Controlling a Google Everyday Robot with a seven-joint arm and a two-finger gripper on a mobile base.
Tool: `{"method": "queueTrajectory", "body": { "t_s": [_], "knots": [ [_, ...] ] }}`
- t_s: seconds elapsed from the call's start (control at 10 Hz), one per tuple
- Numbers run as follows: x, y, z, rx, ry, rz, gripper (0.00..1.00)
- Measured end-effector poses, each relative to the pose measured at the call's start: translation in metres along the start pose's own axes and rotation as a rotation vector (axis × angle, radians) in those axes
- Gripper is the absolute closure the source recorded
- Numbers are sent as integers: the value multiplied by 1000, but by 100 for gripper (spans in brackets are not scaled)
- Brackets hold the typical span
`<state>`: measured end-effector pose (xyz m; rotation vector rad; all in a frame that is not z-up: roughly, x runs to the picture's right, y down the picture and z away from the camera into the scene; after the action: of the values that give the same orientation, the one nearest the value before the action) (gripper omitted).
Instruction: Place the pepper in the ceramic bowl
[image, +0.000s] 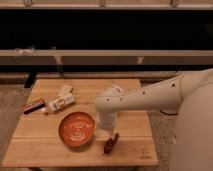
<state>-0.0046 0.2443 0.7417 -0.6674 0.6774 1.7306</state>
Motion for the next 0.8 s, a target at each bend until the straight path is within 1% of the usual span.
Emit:
{"method": "queueTrajectory", "body": {
  "t_s": [0.2,0.3,0.6,0.8],
  "knots": [
    [0,-8,21,10,26,27,35],
    [-2,-19,30,16,40,60,35],
    [-9,-48,47,33,69,139,35],
    [-11,-55,55,45,85,168,35]
  ]
}}
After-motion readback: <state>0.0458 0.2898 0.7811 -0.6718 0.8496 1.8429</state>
